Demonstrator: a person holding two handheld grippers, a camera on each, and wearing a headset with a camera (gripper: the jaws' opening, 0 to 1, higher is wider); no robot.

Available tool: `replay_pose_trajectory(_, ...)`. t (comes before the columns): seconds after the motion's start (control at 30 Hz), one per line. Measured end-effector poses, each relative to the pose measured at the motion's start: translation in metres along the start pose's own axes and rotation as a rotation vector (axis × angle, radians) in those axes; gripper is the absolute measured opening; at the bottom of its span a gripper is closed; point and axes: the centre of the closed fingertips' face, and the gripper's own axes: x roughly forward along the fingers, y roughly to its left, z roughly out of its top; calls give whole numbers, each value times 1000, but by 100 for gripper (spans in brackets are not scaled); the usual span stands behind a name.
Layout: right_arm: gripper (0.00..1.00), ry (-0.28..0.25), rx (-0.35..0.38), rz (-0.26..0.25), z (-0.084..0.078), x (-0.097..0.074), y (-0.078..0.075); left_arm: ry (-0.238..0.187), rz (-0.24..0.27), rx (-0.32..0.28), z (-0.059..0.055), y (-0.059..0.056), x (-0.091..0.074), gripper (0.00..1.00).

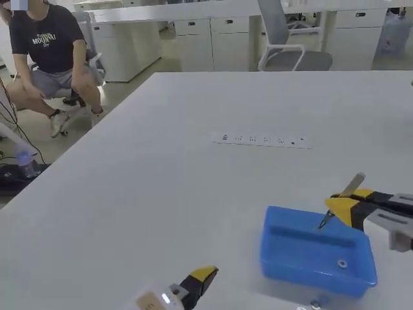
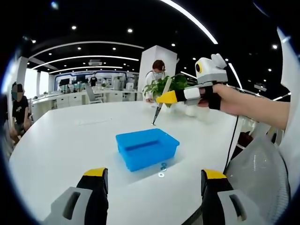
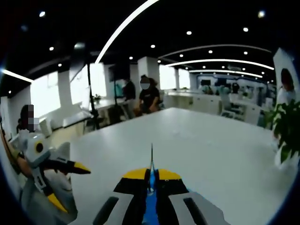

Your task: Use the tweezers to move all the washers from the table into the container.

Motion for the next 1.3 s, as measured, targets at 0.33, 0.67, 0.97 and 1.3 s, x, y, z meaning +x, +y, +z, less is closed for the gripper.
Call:
replay_pose_trajectory(0.33,3,40,-3,1,-10,9,-6,-26,-23,-9,5,-3,1,85)
replay_pose_trajectory(0.67,3,112,12,15,-35,14,-12,-13,-17,-5,2,-2,1,84)
replay_pose_trajectory(0.97,3,141,30,22,-50,18,-8,-15,-37,-3,2,-7,1,84)
replay_pose_trajectory(1.3,3,161,44,14,-59,19,-11,-12,-34,-7,1,-5,1,83)
